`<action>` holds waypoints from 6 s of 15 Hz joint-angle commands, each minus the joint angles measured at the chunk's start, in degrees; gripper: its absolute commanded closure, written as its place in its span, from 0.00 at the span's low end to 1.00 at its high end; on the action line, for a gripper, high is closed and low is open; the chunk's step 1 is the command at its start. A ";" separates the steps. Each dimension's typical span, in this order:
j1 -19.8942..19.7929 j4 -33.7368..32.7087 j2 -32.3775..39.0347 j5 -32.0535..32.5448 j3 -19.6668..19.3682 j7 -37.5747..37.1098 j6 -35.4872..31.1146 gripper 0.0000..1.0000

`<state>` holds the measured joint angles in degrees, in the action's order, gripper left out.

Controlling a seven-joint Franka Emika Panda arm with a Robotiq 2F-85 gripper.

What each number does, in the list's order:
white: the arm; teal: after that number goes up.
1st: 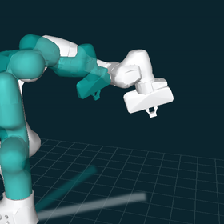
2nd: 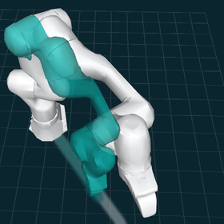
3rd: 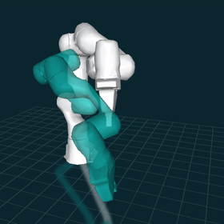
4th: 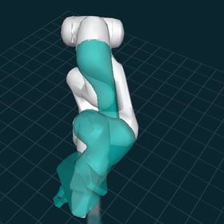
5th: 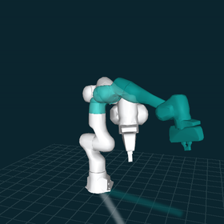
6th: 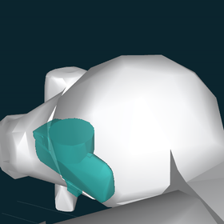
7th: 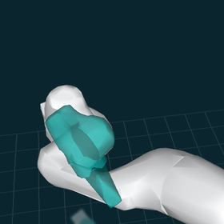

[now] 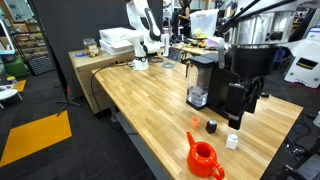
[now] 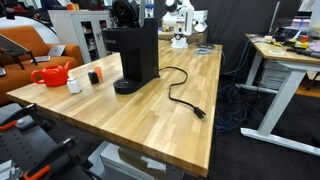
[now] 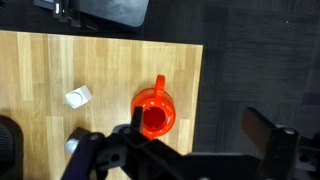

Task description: Move the kettle closer to the edge near you

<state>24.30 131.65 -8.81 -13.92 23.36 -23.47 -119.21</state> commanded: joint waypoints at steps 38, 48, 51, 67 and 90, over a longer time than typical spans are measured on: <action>0.30 -0.20 17.89 -2.76 -0.12 2.36 -9.05 0.00; 0.58 -0.18 22.69 -1.37 -1.78 2.00 -9.34 0.00; 0.60 -0.18 22.64 -1.37 -1.77 2.00 -9.34 0.00; 2.90 -4.03 31.63 3.18 -5.29 -7.72 -17.03 0.00; 5.62 -7.77 38.09 3.73 -7.64 -8.23 -16.57 0.96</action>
<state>29.16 124.42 28.89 -10.48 16.46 -30.58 -135.83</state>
